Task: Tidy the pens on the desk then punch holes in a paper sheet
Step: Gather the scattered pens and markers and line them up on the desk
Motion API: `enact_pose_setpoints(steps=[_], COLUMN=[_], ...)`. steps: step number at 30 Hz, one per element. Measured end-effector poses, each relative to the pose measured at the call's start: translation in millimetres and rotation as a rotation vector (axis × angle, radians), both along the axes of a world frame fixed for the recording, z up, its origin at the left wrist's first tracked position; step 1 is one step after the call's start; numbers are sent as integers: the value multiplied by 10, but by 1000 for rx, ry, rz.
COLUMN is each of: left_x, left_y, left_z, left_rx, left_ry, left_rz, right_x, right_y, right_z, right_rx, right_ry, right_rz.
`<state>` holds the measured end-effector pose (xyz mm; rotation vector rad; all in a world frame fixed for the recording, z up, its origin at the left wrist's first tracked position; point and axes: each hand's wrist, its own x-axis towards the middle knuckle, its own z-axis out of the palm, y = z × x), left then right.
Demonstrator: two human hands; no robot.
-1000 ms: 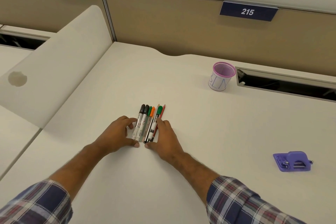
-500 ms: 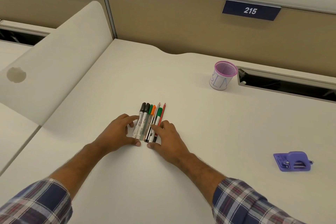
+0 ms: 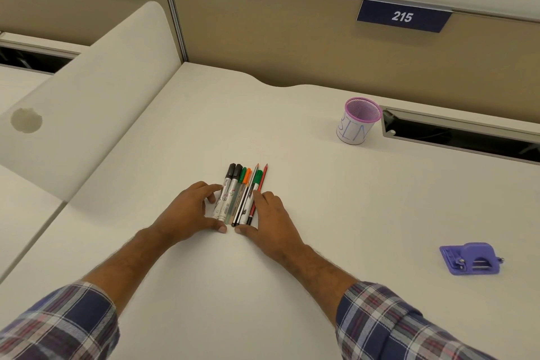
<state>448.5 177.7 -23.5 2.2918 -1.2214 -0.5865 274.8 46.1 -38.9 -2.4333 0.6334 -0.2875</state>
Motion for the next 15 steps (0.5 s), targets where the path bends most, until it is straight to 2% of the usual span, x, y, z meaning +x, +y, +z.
enact_pose_setpoints(steps=[15], left_x=[-99], left_y=[46], left_z=[50], left_rx=[34], left_ry=[-34], left_rz=[28], right_x=[-91], right_y=[-12], right_z=[29], right_rx=[104], right_ry=[-5], right_rz=[-38])
